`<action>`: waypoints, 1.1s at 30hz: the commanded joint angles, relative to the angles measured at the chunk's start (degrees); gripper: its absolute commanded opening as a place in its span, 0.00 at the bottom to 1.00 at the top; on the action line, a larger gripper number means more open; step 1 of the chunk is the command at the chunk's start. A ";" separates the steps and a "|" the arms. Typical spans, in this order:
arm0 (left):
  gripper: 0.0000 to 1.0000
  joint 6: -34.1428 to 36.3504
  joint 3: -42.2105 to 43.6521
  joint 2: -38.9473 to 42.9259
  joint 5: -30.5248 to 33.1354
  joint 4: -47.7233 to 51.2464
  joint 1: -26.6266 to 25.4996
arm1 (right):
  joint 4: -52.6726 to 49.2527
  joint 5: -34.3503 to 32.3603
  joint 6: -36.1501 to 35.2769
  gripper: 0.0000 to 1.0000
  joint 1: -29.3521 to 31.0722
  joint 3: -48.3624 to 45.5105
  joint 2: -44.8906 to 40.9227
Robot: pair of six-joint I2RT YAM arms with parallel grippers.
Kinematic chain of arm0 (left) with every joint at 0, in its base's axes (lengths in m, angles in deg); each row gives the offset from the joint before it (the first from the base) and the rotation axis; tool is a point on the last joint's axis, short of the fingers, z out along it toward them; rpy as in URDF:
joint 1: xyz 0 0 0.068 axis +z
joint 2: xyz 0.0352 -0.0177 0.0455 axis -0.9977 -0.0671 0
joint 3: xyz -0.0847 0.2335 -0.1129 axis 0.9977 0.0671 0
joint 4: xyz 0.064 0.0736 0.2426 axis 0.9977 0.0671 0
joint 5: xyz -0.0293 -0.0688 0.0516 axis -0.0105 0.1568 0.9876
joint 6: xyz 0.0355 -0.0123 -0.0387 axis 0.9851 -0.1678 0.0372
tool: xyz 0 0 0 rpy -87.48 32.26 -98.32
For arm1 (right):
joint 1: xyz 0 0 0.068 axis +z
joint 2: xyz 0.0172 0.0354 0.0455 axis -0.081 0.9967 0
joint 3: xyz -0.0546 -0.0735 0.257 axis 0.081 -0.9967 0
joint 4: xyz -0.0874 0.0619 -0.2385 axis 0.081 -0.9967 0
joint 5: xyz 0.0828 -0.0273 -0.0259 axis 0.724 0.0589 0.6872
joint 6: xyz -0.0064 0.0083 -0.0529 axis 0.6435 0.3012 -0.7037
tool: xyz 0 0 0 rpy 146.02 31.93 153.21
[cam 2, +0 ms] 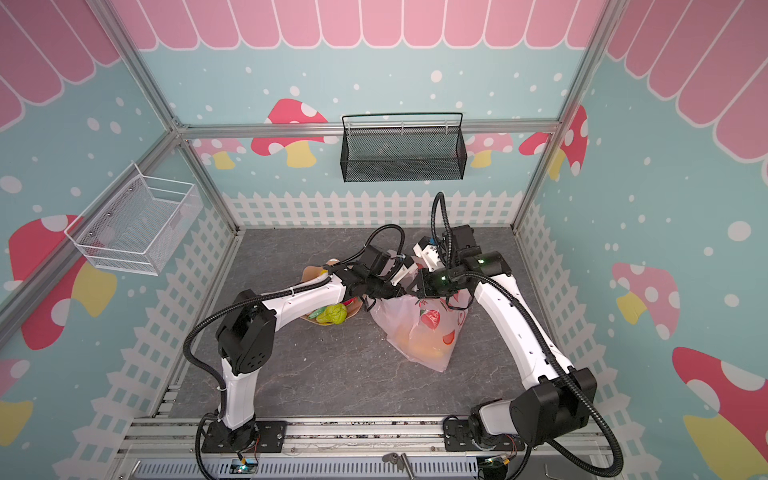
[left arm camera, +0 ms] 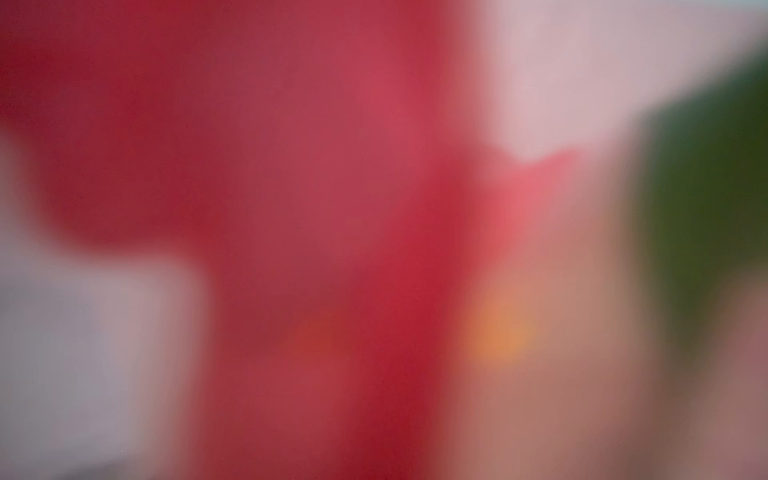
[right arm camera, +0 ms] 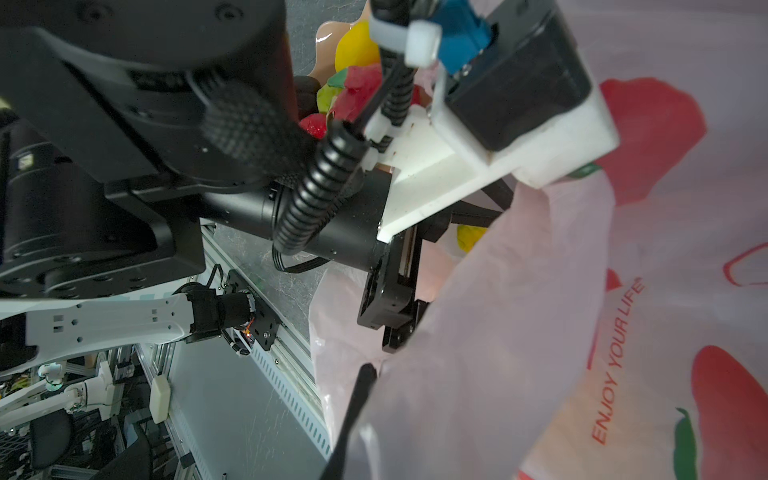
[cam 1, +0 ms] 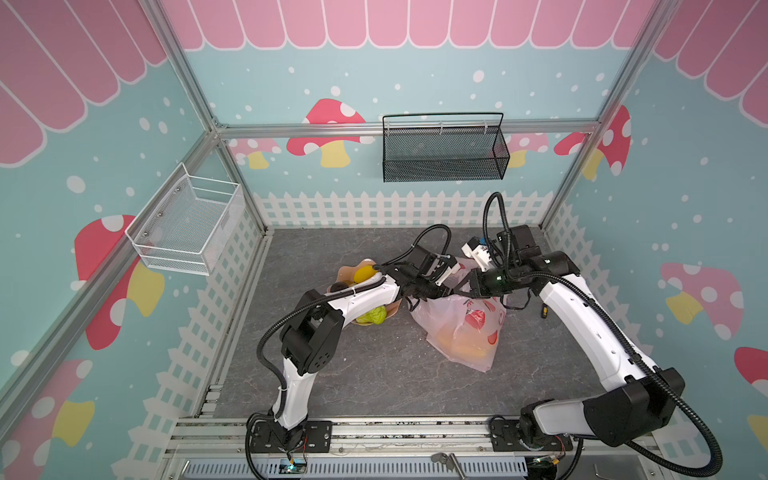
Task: Place the fruits into the plastic bag
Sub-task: 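Open the left gripper to drop the strawberry inside the bag, then raise the open left gripper up out of the bag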
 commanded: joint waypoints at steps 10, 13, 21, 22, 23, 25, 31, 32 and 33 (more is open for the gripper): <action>0.80 -2.65 11.50 13.77 -1.46 -3.44 4.28 | -4.30 -4.82 -4.24 0.00 -0.31 3.16 2.25; 0.80 -2.25 13.02 16.40 -1.32 -2.36 4.39 | -4.48 -5.35 -3.60 0.00 -0.30 3.18 2.49; 0.80 -4.64 14.05 23.97 9.15 -0.88 6.92 | -5.91 -7.06 -3.97 0.00 -0.29 4.16 1.44; 0.80 -4.95 13.89 24.59 10.49 -0.39 7.33 | -6.16 -7.10 -3.98 0.00 -0.30 4.28 1.36; 0.80 -5.50 13.77 25.34 11.47 -0.06 7.93 | -6.32 -7.04 -3.99 0.00 -0.30 4.21 1.13; 0.80 -6.08 13.59 26.19 13.84 -0.08 8.49 | -6.33 -6.80 -4.02 0.00 -0.30 3.88 0.62; 0.81 -0.90 13.13 25.51 17.96 1.18 8.46 | -6.24 -6.39 -3.93 0.00 -0.26 3.09 -0.72; 0.81 0.82 12.92 24.88 18.12 1.06 8.47 | -6.24 -6.17 -3.98 0.00 -0.32 2.98 -0.76; 0.82 2.63 12.46 24.06 18.71 1.18 8.43 | -6.29 -6.12 -4.06 0.00 -0.30 3.00 -0.81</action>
